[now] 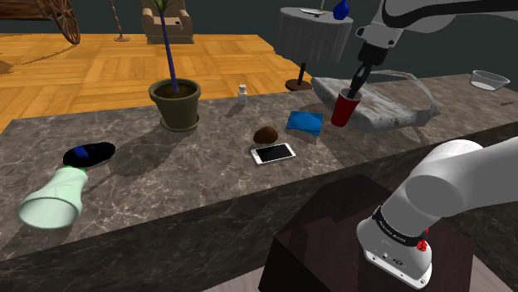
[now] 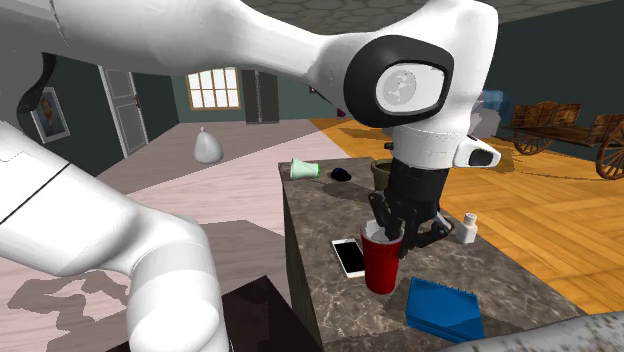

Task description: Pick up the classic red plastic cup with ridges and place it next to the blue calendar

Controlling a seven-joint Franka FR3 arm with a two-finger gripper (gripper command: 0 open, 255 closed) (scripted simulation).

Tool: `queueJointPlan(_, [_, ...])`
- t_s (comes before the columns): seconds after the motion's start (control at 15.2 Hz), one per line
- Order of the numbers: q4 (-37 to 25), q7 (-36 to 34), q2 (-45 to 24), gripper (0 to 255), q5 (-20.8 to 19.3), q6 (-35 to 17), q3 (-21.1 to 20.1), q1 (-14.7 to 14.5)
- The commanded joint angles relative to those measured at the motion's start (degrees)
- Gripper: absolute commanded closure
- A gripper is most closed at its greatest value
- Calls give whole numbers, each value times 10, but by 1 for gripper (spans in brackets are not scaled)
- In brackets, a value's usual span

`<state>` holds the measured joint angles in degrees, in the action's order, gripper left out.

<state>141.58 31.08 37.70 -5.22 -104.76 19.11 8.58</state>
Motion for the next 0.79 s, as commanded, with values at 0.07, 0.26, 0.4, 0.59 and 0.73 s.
queueJointPlan(0.07, [21, 2, -3, 255, -2, -24, 4, 1])
queueJointPlan(0.26, [41, 5, -7, 255, -5, -48, 8, 2])
queueJointPlan(0.4, [54, 6, -10, 255, -6, -65, 11, 3])
queueJointPlan(0.59, [73, 8, -17, 255, -8, -90, 16, 3])
queueJointPlan(0.73, [85, 10, -23, 255, -9, -107, 19, 3])
